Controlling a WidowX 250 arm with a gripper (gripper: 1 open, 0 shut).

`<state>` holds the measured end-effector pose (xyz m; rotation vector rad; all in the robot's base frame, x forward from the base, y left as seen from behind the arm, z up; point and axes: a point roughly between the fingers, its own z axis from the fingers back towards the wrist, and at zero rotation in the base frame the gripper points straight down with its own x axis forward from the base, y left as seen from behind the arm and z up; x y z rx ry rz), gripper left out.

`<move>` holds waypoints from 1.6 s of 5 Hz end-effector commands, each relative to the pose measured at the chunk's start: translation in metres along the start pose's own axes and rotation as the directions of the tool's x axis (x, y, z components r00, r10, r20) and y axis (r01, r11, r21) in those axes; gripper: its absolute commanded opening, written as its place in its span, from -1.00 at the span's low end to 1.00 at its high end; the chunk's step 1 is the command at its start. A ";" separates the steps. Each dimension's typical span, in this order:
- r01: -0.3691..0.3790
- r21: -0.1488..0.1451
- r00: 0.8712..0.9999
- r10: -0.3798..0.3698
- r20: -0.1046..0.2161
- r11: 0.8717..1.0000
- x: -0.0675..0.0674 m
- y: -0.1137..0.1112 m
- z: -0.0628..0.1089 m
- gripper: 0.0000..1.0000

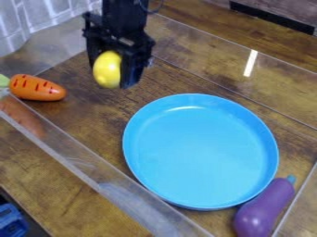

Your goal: Remove the lemon from the blue tray and put it on the table

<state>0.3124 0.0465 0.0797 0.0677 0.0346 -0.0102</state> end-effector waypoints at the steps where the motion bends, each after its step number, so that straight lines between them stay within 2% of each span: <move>1: -0.018 0.019 0.999 0.017 0.028 1.000 0.005 0.007 -0.006 -1.00; 3: -0.012 0.042 1.000 0.012 0.005 0.999 0.011 0.008 -0.040 -1.00; 4: -0.006 0.052 1.000 0.006 0.006 0.999 0.013 0.005 -0.047 1.00; 6: -0.009 0.058 1.000 0.008 0.017 0.998 0.012 0.003 -0.044 1.00; 8: -0.017 0.025 1.000 0.017 0.017 1.000 0.008 0.006 -0.041 1.00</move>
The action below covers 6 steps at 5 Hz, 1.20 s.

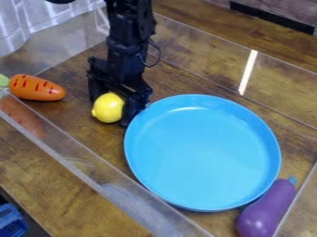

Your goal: Remove the lemon from the blue tray and put it on the table

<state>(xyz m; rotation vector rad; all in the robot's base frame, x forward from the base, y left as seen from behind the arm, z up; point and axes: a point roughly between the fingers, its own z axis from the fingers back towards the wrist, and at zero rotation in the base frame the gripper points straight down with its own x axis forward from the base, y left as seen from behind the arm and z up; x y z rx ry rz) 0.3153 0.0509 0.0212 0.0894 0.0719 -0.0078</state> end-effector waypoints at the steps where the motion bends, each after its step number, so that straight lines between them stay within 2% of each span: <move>1: -0.020 -0.013 0.998 0.021 0.054 1.000 0.001 0.007 0.020 1.00; 4: -0.029 -0.067 0.998 0.033 0.060 0.997 -0.003 0.008 0.029 1.00; 5: -0.033 -0.092 0.997 0.040 0.073 0.995 -0.005 0.010 0.038 1.00; 6: -0.034 -0.104 0.996 0.042 0.079 0.994 -0.006 0.011 0.043 1.00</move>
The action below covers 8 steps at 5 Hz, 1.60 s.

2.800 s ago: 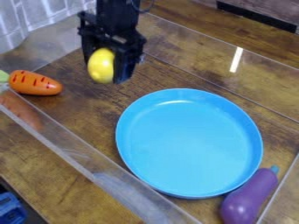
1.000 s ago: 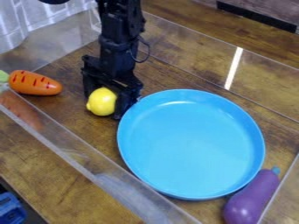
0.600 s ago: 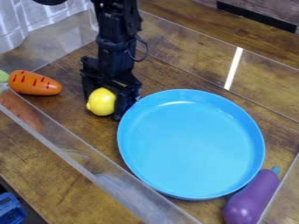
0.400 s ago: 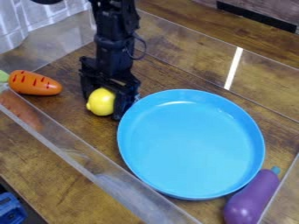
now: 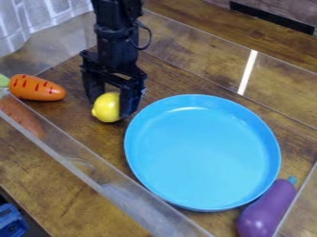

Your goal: Remove the lemon from the blue tray and put it on the table

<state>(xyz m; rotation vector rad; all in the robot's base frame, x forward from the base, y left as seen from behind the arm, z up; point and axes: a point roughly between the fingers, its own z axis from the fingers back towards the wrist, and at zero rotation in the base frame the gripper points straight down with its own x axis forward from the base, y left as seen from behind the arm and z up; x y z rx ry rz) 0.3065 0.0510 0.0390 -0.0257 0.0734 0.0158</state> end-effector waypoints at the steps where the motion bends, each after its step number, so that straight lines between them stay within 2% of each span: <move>1: -0.016 0.000 0.996 0.015 0.091 1.000 0.002 0.006 0.032 1.00; 2: -0.016 -0.010 0.995 0.017 0.102 1.000 0.001 0.007 0.036 1.00; 8: -0.007 -0.025 0.993 0.009 0.118 1.000 0.005 0.009 0.021 1.00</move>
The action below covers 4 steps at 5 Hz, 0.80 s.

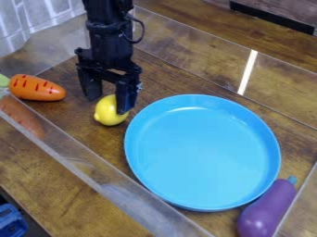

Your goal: Remove the lemon from the blue tray and put it on the table

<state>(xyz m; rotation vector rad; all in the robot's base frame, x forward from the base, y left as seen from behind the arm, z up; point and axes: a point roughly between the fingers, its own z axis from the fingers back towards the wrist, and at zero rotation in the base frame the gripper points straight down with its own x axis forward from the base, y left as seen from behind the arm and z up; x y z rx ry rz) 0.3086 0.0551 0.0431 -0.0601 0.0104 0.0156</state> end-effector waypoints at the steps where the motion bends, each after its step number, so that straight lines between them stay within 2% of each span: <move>1: -0.010 0.010 0.998 0.009 0.056 1.000 0.004 0.005 0.012 1.00; 3: -0.012 0.011 0.998 0.012 0.056 1.000 0.005 0.005 0.005 1.00; 4: -0.013 0.011 0.998 0.013 0.054 1.000 0.005 0.006 0.002 -1.00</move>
